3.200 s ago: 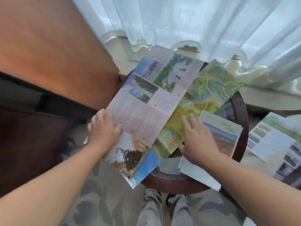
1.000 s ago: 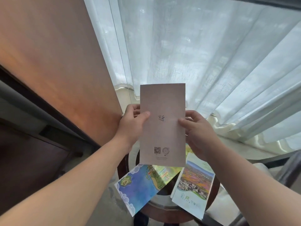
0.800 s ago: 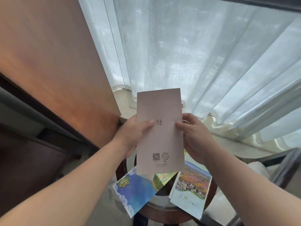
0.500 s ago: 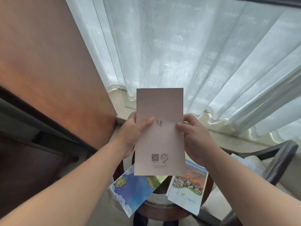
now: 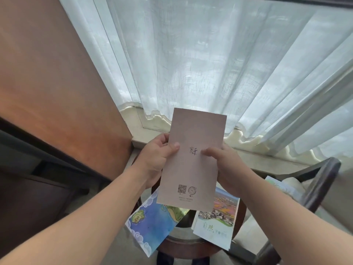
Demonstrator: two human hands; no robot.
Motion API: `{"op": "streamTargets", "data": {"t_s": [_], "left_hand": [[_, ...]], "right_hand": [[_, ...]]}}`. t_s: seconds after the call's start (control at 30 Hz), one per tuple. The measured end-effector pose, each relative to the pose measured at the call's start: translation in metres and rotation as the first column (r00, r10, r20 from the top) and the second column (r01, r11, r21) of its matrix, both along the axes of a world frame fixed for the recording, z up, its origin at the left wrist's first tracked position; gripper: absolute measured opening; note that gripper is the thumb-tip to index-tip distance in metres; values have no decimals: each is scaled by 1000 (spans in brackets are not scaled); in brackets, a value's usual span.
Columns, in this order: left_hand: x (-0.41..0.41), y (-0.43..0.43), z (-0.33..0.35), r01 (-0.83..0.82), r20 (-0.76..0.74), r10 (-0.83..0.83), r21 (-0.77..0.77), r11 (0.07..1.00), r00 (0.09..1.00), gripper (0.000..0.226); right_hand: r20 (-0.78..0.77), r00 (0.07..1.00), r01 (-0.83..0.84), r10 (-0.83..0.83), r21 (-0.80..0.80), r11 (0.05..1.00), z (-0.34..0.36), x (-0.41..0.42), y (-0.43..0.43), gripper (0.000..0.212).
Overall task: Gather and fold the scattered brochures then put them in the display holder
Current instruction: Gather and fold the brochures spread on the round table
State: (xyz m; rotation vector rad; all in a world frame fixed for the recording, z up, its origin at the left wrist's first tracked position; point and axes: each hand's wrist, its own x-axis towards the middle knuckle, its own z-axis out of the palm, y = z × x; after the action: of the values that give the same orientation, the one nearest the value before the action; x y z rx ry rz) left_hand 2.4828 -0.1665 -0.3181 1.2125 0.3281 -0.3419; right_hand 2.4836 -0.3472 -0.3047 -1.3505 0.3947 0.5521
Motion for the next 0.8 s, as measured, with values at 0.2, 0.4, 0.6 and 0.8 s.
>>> {"op": "streamTargets", "data": {"t_s": [0.2,0.4,0.6,0.8], "left_hand": [[-4,-9,-7,102,-67,-86,307,946,994,37],[-15,-41,-19,146,37,-208,593,792,977,21],[-42,-100,-47,317,113,-557,723,614,823,44],[-37,-115,-105,364,-151,-373,705,608,915,58]], "right_hand": [[-11,991,135,-135,84,987,-6,0,-13,25],[-14,998,60,-68,-338,939,-22,-13,-29,73],[-62,964,239,-260,-237,942,-49,-28,-54,15],[-251,919,289,-305,-102,952,-99,-51,-103,21]]}}
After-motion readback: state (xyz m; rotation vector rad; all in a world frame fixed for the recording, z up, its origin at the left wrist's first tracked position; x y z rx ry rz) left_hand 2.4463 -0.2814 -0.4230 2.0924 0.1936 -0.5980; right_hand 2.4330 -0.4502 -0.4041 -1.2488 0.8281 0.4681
